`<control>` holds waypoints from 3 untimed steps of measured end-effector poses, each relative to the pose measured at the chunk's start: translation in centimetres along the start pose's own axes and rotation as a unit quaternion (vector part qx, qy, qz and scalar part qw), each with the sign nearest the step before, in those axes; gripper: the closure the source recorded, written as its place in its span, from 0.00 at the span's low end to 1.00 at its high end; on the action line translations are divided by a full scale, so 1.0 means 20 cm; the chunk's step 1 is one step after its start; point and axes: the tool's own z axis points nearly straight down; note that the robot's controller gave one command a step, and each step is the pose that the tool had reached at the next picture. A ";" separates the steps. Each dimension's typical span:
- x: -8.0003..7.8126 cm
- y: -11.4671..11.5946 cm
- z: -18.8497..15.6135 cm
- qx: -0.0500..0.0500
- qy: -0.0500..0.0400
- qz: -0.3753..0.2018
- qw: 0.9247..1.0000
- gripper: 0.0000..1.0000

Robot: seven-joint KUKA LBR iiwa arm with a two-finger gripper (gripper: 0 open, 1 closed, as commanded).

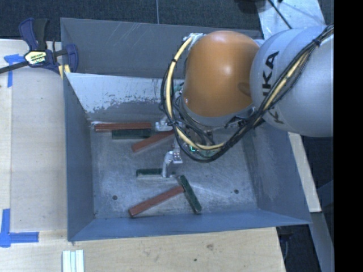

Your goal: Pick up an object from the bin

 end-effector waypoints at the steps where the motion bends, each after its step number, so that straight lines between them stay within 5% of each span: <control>1: -0.01 0.00 -0.02 -0.001 -0.004 0.001 1.000 0.00; 2: -0.03 0.00 0.20 -0.001 -0.008 -0.027 1.000 0.00; 3: -0.06 -0.03 0.75 -0.002 -0.016 -0.113 0.993 1.00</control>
Offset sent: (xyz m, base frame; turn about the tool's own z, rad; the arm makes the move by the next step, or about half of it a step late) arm 0.0101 -0.0024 -0.1582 -0.1865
